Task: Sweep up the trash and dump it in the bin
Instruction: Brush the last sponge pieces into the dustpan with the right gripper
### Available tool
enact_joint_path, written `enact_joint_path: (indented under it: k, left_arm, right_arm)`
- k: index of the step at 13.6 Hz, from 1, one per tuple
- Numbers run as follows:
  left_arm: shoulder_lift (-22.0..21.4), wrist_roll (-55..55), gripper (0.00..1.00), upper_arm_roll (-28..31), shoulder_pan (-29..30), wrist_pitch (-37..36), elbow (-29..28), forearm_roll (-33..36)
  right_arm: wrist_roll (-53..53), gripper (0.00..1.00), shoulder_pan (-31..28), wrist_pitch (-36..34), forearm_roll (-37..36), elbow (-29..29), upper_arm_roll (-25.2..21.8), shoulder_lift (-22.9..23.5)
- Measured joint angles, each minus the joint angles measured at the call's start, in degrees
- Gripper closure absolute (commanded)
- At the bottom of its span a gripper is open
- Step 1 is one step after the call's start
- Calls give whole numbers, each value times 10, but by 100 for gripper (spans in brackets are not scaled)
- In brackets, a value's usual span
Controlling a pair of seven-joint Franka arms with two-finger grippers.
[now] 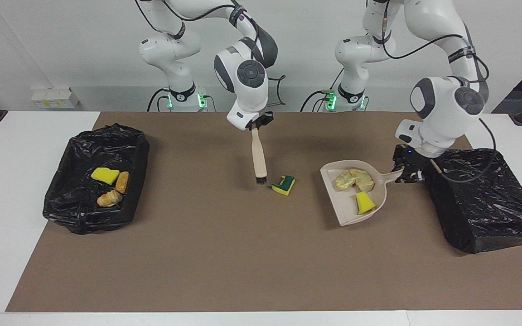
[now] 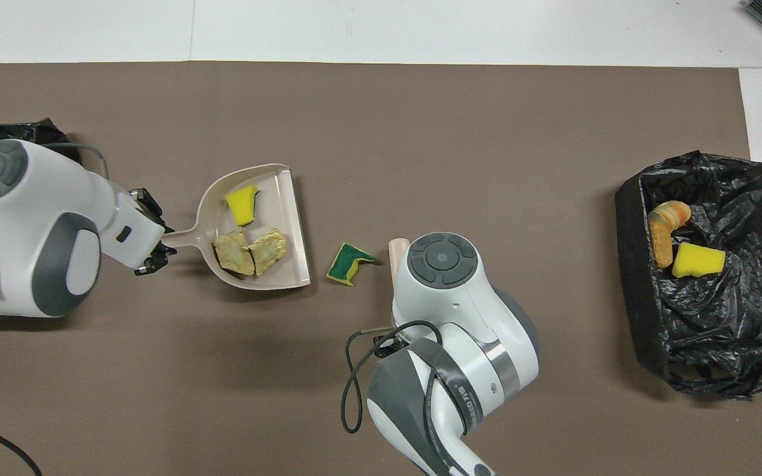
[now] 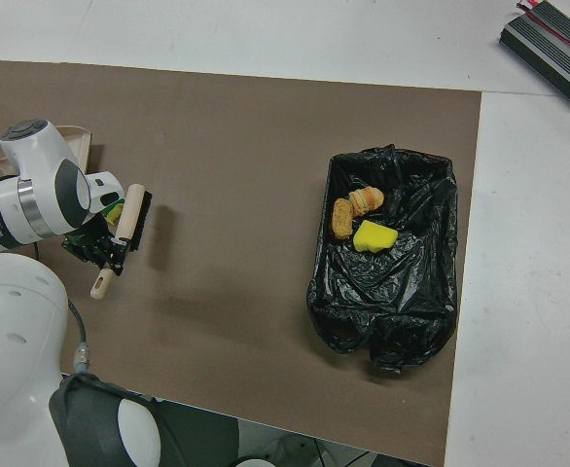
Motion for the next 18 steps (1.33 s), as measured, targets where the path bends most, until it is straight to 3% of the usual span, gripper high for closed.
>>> enact_joint_path:
  k: [5, 9, 12, 16, 18]
  left_arm:
    - [9, -61, 100, 0, -55, 31, -19, 4]
    - [9, -63, 100, 0, -83, 31, -19, 7]
    - [9, -59, 100, 3, -83, 31, -19, 8]
    - [10, 2, 100, 8, -64, 47, -20, 8]
    - [10, 13, 100, 9, -59, 49, -20, 8]
  right_arm:
    - [0, 100, 22, 16, 6, 3, 3, 24]
    - [-22, 100, 32, 41, 95, 11, 5, 24]
    - [-54, 100, 31, 83, 155, 13, 5, 28]
    - [-74, 100, 31, 86, 179, 12, 5, 27]
    - [-70, 100, 39, 88, 228, 11, 10, 26]
